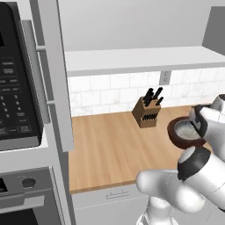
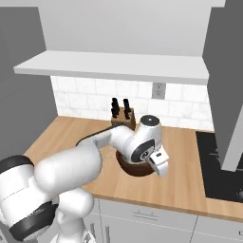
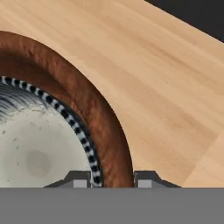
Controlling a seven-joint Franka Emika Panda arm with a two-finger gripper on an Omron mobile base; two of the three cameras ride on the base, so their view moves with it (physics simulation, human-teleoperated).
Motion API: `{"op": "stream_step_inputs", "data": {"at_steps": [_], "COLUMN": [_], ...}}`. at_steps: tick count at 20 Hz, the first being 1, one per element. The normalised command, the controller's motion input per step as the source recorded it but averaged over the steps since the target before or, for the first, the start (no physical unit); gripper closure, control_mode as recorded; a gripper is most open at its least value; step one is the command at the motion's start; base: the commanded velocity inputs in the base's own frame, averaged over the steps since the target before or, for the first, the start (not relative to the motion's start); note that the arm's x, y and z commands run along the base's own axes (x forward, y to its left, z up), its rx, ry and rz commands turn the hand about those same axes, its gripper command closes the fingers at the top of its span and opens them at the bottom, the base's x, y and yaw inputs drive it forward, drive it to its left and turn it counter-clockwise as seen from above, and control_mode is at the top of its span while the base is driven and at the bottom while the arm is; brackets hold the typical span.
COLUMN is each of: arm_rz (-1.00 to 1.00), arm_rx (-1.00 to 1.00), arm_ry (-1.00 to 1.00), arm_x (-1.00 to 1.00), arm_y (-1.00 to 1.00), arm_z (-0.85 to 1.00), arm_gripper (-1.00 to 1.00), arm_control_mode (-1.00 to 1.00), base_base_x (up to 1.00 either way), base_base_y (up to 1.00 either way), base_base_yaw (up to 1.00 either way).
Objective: Pick up the bowls on the counter and stack them on top of one another in the open cabinet. Place the smaller bowl on top of the larger bowl.
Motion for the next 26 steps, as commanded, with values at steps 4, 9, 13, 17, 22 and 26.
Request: {"op": "stream_step_inputs", "data": {"at_steps": [4, 9, 13, 17, 22, 26], "arm_rz": [0.04, 0.08, 0.09, 0.08, 0.06, 0.03], "arm_rx": [-0.13, -0.09, 0.00, -0.04, -0.04, 0.00], "arm_ry": [-0.41, -0.36, -0.28, -0.15, -0.01, 0.13], "arm_x": [-0.61, -0.41, -0.30, -0.22, -0.03, 0.05], "arm_y": [0.22, 0.37, 0.33, 0.25, 0.23, 0.13], "arm_z": [1.00, 1.00, 1.00, 1.00, 1.00, 1.00], "arm_gripper": [1.00, 1.00, 1.00, 1.00, 1.00, 1.00], "arm_control_mode": [-1.00, -1.00, -1.00, -1.00, -1.00, -1.00], "base_base_x": [0.00, 0.00, 0.00, 0.00, 0.00, 0.00], "base_base_y": [0.00, 0.00, 0.00, 0.00, 0.00, 0.00], "base_base_yaw": [0.00, 0.00, 0.00, 0.00, 0.00, 0.00]}}
